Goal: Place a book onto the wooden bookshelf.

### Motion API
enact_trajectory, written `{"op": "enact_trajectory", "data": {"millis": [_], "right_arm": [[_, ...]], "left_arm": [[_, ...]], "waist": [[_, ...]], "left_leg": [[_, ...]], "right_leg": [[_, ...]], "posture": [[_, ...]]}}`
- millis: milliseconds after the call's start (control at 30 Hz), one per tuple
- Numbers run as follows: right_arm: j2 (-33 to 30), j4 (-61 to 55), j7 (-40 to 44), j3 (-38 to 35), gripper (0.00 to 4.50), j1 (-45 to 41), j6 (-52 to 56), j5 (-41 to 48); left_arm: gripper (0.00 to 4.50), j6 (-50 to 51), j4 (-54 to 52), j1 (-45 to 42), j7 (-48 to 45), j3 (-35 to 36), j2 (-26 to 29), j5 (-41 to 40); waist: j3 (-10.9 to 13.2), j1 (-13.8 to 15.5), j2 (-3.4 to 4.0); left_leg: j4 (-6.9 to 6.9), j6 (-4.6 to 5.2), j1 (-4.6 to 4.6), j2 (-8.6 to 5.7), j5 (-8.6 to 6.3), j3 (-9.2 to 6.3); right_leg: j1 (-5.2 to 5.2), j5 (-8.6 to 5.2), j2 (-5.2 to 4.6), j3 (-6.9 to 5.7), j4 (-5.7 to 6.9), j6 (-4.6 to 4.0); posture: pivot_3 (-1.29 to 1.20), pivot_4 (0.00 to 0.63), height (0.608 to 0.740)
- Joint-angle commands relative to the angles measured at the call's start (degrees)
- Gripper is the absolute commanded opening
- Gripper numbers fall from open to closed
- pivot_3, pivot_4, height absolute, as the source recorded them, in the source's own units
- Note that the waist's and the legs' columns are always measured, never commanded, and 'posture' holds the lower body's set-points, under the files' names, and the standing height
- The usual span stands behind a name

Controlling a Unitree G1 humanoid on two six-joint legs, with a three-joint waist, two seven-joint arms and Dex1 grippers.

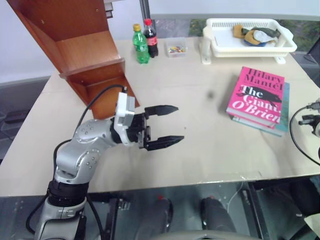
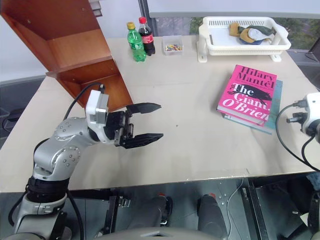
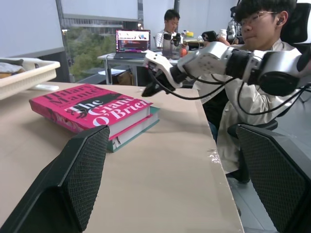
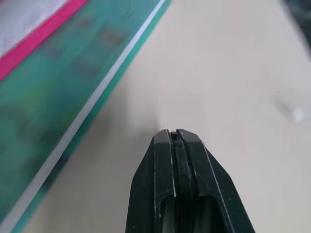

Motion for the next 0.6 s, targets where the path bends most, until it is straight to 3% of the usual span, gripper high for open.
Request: {"op": "enact_trajectory", "data": {"millis": [33,300,600], "right_arm": [[1.0,8.9,-2.0,2.5,0.06,-5.8,-6.4,-3.6],[4.1,32.1,-3.0,7.0,0.06,-20.6,-18.8,-8.8],[4.7,37.8,8.4,10.7,0.06,-22.6,-29.0,-11.8]], "left_arm": [[4.5,-1.2,-0.2,-1.1,-0.5,0.0,-0.2,0.4],[4.5,-0.9,-2.0,0.3,0.6,1.0,0.0,0.3],[4.5,-0.4,-4.6,2.9,2.4,2.0,0.4,-0.2]], "waist": [[0.0,0.0,0.0],[0.0,-0.2,0.02],[0.0,-0.3,0.02]], "left_leg": [[0.0,0.0,-0.01,0.0,0.0,0.01],[-0.04,0.0,-0.07,-0.02,0.0,0.01],[-0.06,0.01,-0.09,-0.02,-0.01,-0.02]], "right_leg": [[-0.01,0.0,-0.01,0.01,0.0,0.0],[-0.08,0.0,-0.01,0.02,-0.03,-0.01],[-0.08,0.0,-0.01,0.02,-0.05,-0.01]], "posture": [[0.0,0.15,0.74],[0.0,0.15,0.74],[0.0,0.15,0.74]]}}
